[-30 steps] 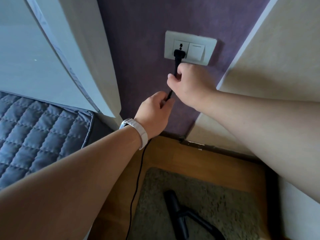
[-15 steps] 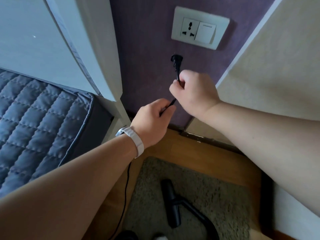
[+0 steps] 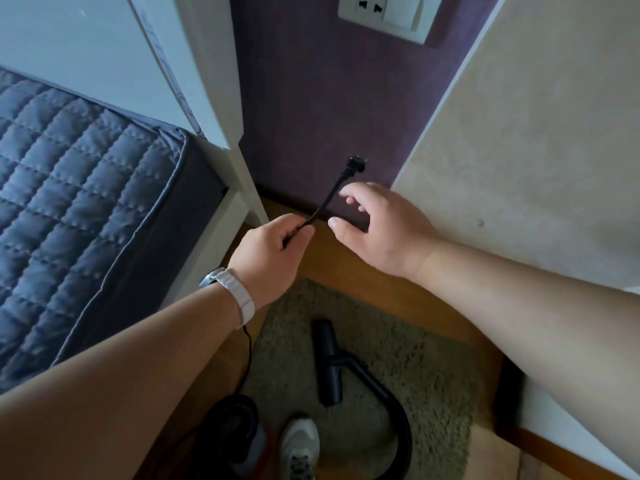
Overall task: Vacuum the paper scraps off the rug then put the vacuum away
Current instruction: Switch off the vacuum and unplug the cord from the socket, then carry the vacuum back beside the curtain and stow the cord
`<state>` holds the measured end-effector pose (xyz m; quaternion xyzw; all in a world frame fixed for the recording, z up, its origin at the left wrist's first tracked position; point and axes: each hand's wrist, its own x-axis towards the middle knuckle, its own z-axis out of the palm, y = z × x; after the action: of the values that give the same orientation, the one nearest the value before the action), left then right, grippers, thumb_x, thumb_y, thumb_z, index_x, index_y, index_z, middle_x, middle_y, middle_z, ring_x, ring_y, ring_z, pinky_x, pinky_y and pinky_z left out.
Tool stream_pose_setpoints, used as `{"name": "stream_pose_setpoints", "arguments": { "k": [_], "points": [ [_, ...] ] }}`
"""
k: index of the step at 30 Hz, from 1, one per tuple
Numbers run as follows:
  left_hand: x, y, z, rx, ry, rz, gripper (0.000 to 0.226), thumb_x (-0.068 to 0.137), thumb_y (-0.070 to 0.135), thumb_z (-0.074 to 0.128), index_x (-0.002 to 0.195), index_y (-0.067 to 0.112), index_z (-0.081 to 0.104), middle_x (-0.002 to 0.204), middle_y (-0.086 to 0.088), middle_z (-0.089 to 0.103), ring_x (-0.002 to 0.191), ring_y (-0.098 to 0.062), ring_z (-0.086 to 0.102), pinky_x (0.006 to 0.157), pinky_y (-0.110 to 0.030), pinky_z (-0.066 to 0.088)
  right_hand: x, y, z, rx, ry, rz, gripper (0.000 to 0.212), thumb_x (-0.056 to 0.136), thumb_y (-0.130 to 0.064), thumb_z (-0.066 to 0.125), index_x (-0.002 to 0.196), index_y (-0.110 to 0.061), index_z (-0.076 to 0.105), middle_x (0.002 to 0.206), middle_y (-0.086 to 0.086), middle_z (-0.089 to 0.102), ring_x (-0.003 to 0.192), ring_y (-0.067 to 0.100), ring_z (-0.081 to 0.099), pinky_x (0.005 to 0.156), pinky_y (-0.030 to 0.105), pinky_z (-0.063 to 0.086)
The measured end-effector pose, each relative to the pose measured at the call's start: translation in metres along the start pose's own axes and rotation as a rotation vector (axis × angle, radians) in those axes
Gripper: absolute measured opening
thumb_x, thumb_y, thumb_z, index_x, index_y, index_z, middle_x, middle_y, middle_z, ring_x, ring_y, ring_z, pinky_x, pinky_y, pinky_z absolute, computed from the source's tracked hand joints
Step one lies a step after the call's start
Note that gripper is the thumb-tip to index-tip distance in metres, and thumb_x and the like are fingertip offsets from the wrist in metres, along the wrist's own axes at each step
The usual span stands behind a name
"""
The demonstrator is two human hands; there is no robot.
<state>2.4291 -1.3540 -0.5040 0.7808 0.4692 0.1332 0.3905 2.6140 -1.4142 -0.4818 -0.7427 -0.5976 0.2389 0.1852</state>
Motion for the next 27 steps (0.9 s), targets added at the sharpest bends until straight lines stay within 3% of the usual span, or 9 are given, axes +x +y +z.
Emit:
{"name": "stream_pose_setpoints", "arguments": {
  "k": [4, 8, 13, 17, 22, 27],
  "points": [
    [-0.031, -0.003, -0.009, 0.090, 0.039, -0.082, 0.021, 0.099, 0.041, 0.046, 0.100, 0.030, 0.065, 0.068, 0.003, 0.063, 0.057, -0.019, 0.059, 0.055, -0.040, 0.055, -0.035, 0.010, -0.005, -0.066, -0.103, -0.085, 0.065, 0.089, -0.059, 0.044, 0.139, -0.019, 0.051, 0.139, -0.003, 0.053, 0.125, 0.018, 0.051, 0.101, 0.037, 0.046],
    [-0.078, -0.002, -0.017, 0.195, 0.050, -0.150, 0.026, 0.100, 0.042, 0.044, 0.104, 0.028, 0.066, 0.069, 0.005, 0.062, 0.055, -0.015, 0.057, 0.053, -0.033, 0.051, -0.074, 0.019, -0.009, -0.149, -0.190, -0.152, 0.075, 0.084, -0.065, 0.035, 0.140, -0.018, 0.051, 0.142, -0.002, 0.051, 0.129, 0.019, 0.048, 0.105, 0.043, 0.044],
    [-0.162, -0.011, -0.012, 0.301, 0.082, -0.312, 0.031, 0.101, 0.042, 0.044, 0.101, 0.023, 0.067, 0.077, 0.003, 0.066, 0.066, -0.017, 0.060, 0.064, -0.039, 0.055, -0.125, 0.007, -0.005, -0.201, -0.302, -0.251, 0.076, 0.084, -0.065, 0.033, 0.142, -0.020, 0.049, 0.147, -0.002, 0.047, 0.135, 0.020, 0.042, 0.109, 0.044, 0.042],
    [-0.223, -0.034, -0.001, 0.342, 0.141, -0.408, 0.029, 0.099, 0.044, 0.046, 0.100, 0.025, 0.068, 0.082, 0.004, 0.069, 0.075, -0.022, 0.062, 0.071, -0.039, 0.055, -0.153, -0.004, 0.022, -0.244, -0.382, -0.362, 0.063, 0.092, -0.056, 0.049, 0.144, -0.021, 0.046, 0.150, -0.003, 0.043, 0.136, 0.020, 0.039, 0.108, 0.039, 0.038],
    [-0.279, -0.064, 0.005, 0.375, 0.164, -0.505, 0.029, 0.098, 0.046, 0.047, 0.112, 0.030, 0.068, 0.094, 0.003, 0.070, 0.089, -0.025, 0.063, 0.077, -0.034, 0.053, -0.180, -0.019, 0.063, -0.228, -0.459, -0.402, 0.063, 0.091, -0.056, 0.049, 0.143, -0.020, 0.048, 0.149, -0.002, 0.044, 0.135, 0.021, 0.040, 0.106, 0.040, 0.040],
    [-0.333, -0.094, 0.009, 0.408, 0.189, -0.614, 0.028, 0.098, 0.043, 0.047, 0.098, 0.026, 0.069, 0.082, 0.003, 0.069, 0.075, -0.023, 0.061, 0.067, -0.034, 0.053, -0.209, -0.031, 0.108, -0.196, -0.528, -0.393, 0.079, 0.079, -0.067, 0.032, 0.139, -0.020, 0.052, 0.146, -0.001, 0.047, 0.133, 0.022, 0.043, 0.106, 0.042, 0.042]
  ]
}}
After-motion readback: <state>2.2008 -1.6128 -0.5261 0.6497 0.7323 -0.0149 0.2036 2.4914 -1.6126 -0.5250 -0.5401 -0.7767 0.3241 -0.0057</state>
